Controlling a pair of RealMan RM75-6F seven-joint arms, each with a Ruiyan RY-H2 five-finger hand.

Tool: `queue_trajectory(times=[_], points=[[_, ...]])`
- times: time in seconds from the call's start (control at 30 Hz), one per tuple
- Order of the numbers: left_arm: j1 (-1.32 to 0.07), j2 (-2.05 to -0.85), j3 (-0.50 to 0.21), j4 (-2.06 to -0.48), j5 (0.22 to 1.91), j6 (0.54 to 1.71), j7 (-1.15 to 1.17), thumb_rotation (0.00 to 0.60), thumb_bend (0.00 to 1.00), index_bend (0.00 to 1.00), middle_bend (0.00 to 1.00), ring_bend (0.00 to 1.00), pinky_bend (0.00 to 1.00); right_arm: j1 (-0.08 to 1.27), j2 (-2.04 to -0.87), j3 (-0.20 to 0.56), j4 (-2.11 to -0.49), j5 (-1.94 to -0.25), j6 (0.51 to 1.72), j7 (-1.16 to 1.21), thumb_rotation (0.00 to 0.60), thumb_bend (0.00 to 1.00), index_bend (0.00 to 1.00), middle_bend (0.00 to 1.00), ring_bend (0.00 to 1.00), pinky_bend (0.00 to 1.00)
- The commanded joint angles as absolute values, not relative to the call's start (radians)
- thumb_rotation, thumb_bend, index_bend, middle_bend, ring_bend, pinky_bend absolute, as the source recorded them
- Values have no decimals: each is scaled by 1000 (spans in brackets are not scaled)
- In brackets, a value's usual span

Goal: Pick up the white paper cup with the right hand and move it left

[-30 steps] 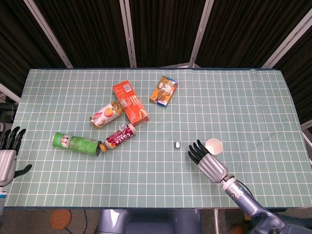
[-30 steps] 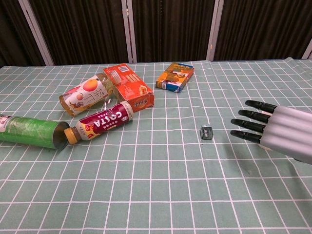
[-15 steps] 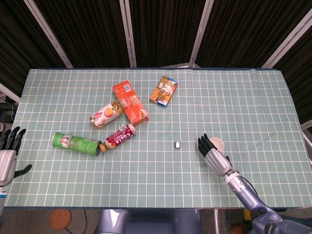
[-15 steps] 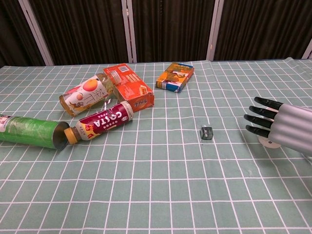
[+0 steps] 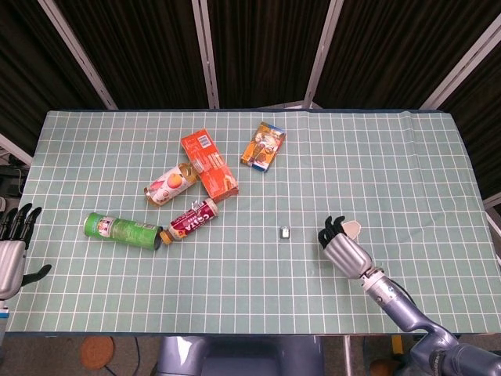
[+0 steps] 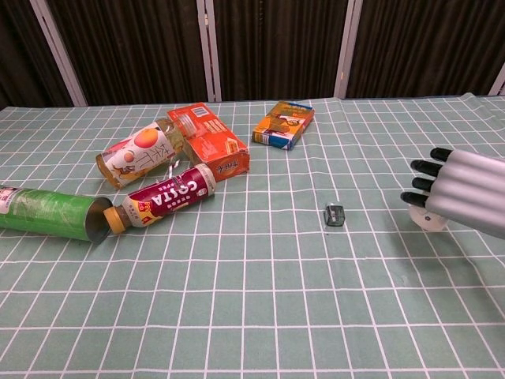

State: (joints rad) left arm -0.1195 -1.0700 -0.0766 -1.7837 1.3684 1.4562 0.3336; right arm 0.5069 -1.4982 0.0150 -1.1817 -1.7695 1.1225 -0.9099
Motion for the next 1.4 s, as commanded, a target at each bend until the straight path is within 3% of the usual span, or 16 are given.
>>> queue_trajectory(times=[0.03,0.2,0.33,0.63,0.73,0.8,0.9,1.13,1.4], points=[[-119,-1067,-75,-1786,1371,1457,329,600,0,0,0,0,0,519,-1480,29,-1222,-1766,1182,-741,600,337,271,381,211,331],[-118,-1061,-72,-1795,1373,1455,321,600,0,0,0,0,0,520,-1450,53,-1339,-1670,1148,-510,600,338,271,380,213,302],[-116,-1056,-71,-1802,1373,1456,319,600,0,0,0,0,0,528,-1423,66,-1430,-1547,1041,-302,600,337,272,380,209,293],[-118,-1053,-71,-1802,1365,1451,319,600,0,0,0,0,0,562,-1420,67,-1418,-1449,902,-133,600,337,195,340,177,229],[-118,-1054,-74,-1803,1359,1453,321,600,0,0,0,0,0,568,-1423,62,-1395,-1458,901,-116,600,295,93,239,106,168],[-118,-1054,-75,-1803,1356,1454,322,600,0,0,0,0,0,567,-1420,58,-1392,-1460,904,-116,600,150,9,71,15,47],[-119,-1056,-75,-1803,1353,1451,326,600,0,0,0,0,0,563,-1395,46,-1412,-1471,920,-187,600,9,0,0,0,0],[-121,-1059,-70,-1809,1356,1450,337,600,0,0,0,0,0,534,-1343,-2,-1517,-1559,1026,-568,600,0,0,0,0,0],[-117,-1056,-64,-1818,1369,1458,340,600,0,0,0,0,0,519,-1417,-18,-1535,-1565,1040,-948,600,0,0,0,0,0]])
